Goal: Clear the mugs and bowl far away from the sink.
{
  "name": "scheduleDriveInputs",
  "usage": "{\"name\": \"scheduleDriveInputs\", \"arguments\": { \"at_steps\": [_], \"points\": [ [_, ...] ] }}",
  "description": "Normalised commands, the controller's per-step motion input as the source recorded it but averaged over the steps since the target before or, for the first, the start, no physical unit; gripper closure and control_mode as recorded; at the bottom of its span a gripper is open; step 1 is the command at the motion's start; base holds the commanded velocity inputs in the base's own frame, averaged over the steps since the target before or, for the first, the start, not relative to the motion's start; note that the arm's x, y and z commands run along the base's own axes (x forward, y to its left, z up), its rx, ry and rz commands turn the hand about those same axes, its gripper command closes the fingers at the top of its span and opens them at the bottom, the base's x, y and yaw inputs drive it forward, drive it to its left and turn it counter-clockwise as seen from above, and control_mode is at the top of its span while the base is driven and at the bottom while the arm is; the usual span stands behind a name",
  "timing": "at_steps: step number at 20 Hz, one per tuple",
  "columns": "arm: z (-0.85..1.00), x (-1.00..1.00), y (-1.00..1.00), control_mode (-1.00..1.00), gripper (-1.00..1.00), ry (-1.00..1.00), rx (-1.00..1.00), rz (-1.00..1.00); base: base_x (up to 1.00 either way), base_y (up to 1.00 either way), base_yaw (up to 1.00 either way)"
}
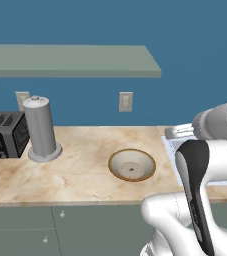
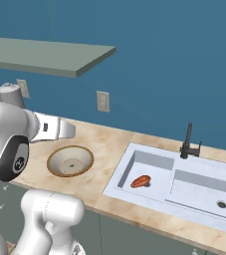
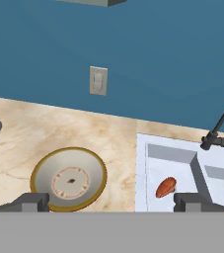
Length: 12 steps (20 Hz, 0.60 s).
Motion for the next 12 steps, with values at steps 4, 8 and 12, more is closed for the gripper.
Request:
{"name": "scheduleDriveInputs", "arguments": {
  "at_steps": [4,8,12],
  "points": [
    [0.0,0.0,0.0,1.0,-1.0,0.0,0.0,0.0,0.02,-0.01,0.34],
    [0.0,0.0,0.0,1.0,-1.0,0.0,0.0,0.0,0.13,-0.02,0.25],
    [0.0,0.0,0.0,1.0,-1.0,0.0,0.0,0.0,0.19,-0.02,0.16]
  ]
}}
